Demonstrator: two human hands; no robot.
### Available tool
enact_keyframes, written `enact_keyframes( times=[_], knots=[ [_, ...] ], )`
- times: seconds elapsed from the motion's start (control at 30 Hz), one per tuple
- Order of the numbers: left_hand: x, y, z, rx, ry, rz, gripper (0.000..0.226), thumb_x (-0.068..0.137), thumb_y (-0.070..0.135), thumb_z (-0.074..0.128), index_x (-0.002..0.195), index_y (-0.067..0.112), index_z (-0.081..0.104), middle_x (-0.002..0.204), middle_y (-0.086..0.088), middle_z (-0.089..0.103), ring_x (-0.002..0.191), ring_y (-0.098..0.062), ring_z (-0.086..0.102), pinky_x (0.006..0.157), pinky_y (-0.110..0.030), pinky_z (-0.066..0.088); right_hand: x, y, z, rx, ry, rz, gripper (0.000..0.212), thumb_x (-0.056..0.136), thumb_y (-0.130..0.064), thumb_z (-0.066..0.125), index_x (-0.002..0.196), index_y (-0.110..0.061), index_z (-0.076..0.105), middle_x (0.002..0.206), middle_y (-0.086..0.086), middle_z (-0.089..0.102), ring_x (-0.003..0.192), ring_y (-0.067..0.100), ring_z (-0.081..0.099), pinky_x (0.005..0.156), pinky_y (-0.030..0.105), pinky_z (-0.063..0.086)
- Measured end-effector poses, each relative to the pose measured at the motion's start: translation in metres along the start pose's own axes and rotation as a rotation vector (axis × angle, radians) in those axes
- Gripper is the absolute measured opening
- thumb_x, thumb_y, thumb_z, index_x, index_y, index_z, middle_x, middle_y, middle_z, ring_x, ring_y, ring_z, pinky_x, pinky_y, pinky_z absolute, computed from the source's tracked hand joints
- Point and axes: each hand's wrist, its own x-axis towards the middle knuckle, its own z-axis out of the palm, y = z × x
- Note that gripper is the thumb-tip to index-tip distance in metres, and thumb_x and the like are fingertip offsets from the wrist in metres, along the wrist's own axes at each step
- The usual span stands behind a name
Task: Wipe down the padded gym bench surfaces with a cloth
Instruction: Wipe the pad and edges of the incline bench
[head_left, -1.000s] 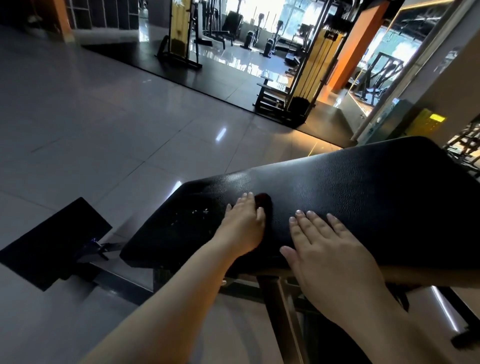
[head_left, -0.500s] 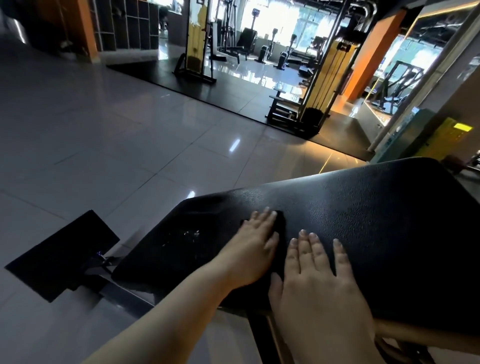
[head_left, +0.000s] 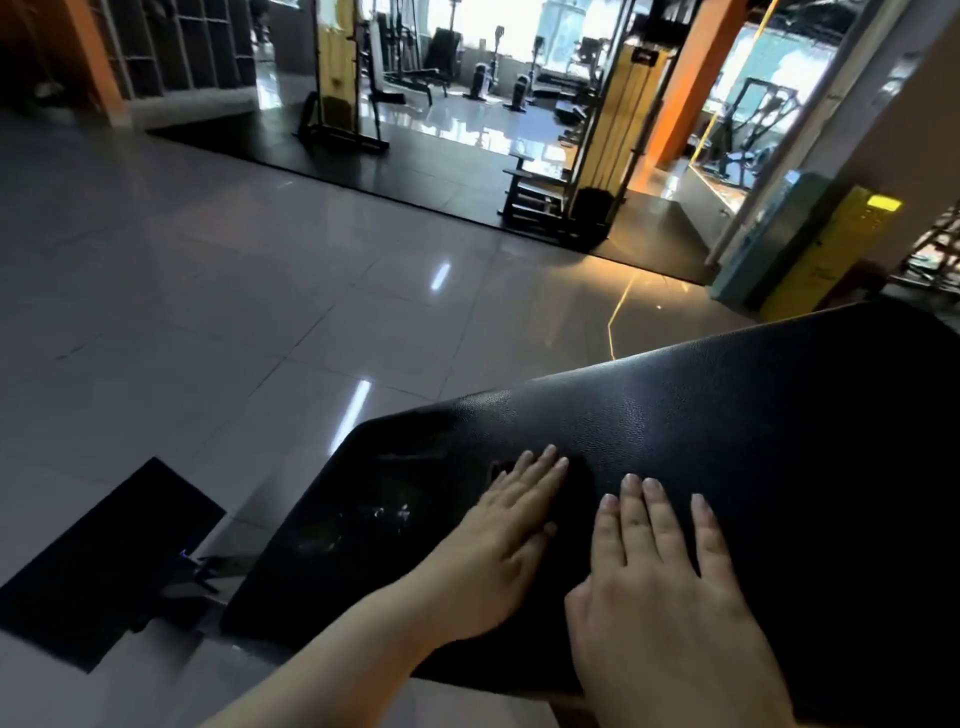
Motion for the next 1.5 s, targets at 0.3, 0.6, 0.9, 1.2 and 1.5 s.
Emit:
enact_keyframes(
  times=[0.3,0.6,0.9,1.2,1.5],
  knots=[
    [0.050,-0.051,-0.015,0.129,-0.050,-0.173,0.063,0.104,0.036,0.026,0.158,0.019,0.000,0.158,0.012,-0.018,0.151,-0.014,-0.019,0.122,-0.029,-0.013,0.021,-0.029,0.010,-0.080,-0.034,0.103,0.063,0.087,-0.031,0.035,0.127,0.009,0.062,0.140,0.030,0.053,0.133,0.042,0.051,0.110,0.066,0.032],
    [0.057,-0.070,-0.020,0.096,-0.029,-0.123,0.062,0.103,0.035,0.027,0.159,0.023,0.001,0.164,0.010,-0.012,0.151,-0.007,-0.014,0.123,-0.030,-0.009,0.025,-0.029,0.014,-0.156,-0.014,0.099,0.063,0.086,-0.033,0.036,0.129,0.004,0.063,0.143,0.026,0.052,0.134,0.037,0.051,0.109,0.063,0.032],
    [0.041,-0.038,-0.009,0.016,-0.066,0.222,0.057,0.099,0.042,0.022,0.155,0.033,0.008,0.162,0.019,-0.005,0.149,0.002,-0.013,0.121,-0.023,-0.009,0.025,-0.033,0.006,-0.121,-0.033,0.127,0.061,0.084,-0.031,0.040,0.126,0.006,0.064,0.139,0.023,0.057,0.134,0.034,0.052,0.109,0.058,0.030],
    [0.087,0.026,0.006,0.127,-0.118,0.186,0.064,0.103,0.044,0.019,0.158,0.020,-0.004,0.159,0.009,-0.022,0.148,-0.010,-0.025,0.122,-0.031,-0.011,0.019,0.026,-0.031,-0.072,0.036,0.245,0.061,0.079,-0.039,0.040,0.117,-0.004,0.074,0.130,0.010,0.067,0.122,0.023,0.063,0.107,0.047,0.030],
    [0.140,0.020,0.005,0.111,-0.073,-0.220,0.065,0.107,0.036,0.027,0.158,0.010,-0.003,0.165,-0.009,-0.014,0.152,-0.025,-0.013,0.120,-0.032,-0.009,0.013,0.028,-0.024,-0.145,0.169,0.281,0.053,0.082,-0.024,0.041,0.116,0.004,0.071,0.129,0.020,0.065,0.125,0.033,0.061,0.106,0.055,0.031]
  ],
)
